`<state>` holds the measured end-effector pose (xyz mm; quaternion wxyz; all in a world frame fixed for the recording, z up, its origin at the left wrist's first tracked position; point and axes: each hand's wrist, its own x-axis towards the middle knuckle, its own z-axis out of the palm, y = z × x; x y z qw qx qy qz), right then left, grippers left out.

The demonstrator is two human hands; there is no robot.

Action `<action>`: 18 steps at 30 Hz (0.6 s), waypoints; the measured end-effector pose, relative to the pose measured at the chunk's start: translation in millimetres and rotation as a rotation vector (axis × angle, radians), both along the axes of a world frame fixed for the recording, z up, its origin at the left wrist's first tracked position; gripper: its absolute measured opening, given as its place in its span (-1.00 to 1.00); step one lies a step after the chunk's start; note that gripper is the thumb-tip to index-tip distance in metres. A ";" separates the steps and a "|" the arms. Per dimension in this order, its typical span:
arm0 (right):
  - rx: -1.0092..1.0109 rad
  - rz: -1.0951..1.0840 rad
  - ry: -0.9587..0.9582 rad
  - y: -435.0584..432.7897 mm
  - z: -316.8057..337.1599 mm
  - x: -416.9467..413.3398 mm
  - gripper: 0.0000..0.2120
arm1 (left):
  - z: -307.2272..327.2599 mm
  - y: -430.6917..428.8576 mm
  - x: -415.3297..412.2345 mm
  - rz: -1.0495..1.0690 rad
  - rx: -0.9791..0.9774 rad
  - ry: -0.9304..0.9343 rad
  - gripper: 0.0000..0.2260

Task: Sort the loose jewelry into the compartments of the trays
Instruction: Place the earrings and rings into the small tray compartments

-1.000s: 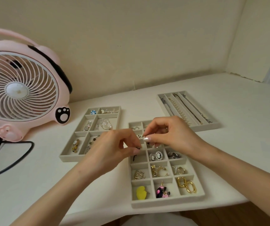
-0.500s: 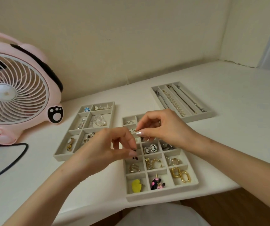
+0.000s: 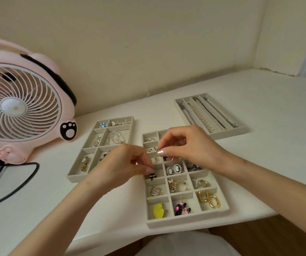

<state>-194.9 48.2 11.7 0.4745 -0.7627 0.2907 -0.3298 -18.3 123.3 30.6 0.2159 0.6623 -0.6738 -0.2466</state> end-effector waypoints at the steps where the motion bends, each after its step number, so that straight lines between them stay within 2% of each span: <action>1: 0.004 0.002 -0.001 -0.1 -0.2 0.0 -0.94 | -0.1 -1.5 0.1 -0.003 0.003 -0.014 -0.93; 6: 0.004 0.003 0.001 -0.7 -0.4 -1.0 -0.93 | -1.2 -7.0 -4.8 -0.016 -0.005 -0.152 -0.83; 12: -0.011 0.000 0.010 -0.8 -0.4 -1.9 -0.93 | -3.4 -6.5 -13.5 -0.007 -0.068 -0.352 -0.95; 18: -0.011 0.013 0.009 -0.3 -0.6 -0.9 -0.94 | -3.4 -3.1 -18.3 -0.006 -0.190 -0.517 -0.95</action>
